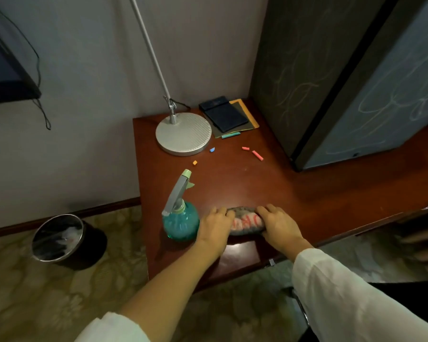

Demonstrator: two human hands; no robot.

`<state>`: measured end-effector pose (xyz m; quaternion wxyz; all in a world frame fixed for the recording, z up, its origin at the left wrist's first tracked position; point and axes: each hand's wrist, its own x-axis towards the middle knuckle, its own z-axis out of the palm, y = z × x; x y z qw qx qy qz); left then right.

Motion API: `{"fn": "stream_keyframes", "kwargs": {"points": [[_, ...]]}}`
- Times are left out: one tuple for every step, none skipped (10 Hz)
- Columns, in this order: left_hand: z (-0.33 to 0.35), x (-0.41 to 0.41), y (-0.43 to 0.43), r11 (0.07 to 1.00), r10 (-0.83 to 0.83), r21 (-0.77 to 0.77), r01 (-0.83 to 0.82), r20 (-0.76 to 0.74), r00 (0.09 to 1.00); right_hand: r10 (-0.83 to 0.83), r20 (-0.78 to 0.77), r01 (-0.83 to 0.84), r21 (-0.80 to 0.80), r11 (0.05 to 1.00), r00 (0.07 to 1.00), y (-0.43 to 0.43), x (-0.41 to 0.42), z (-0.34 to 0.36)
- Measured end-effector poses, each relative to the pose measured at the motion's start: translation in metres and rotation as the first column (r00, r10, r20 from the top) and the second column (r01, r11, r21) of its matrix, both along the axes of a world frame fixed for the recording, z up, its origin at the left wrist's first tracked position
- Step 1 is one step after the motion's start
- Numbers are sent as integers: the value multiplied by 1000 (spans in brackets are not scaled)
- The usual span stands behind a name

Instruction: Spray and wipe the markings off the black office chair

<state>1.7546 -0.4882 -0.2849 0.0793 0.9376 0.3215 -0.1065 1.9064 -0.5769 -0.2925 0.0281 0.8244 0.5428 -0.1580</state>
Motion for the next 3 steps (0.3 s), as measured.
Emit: {"fn": "stream_keyframes", "kwargs": {"points": [[7, 2, 3, 1000, -18, -13, 17, -56, 998, 22, -5, -22, -86, 996, 1000, 0, 0, 9], [23, 4, -1, 999, -40, -39, 37, -99, 994, 7, -53, -16, -172, 985, 999, 4, 3, 27], [54, 6, -8, 997, -47, -67, 43, -59, 997, -26, -52, 15, -200, 980, 998, 6, 6, 66]]}}
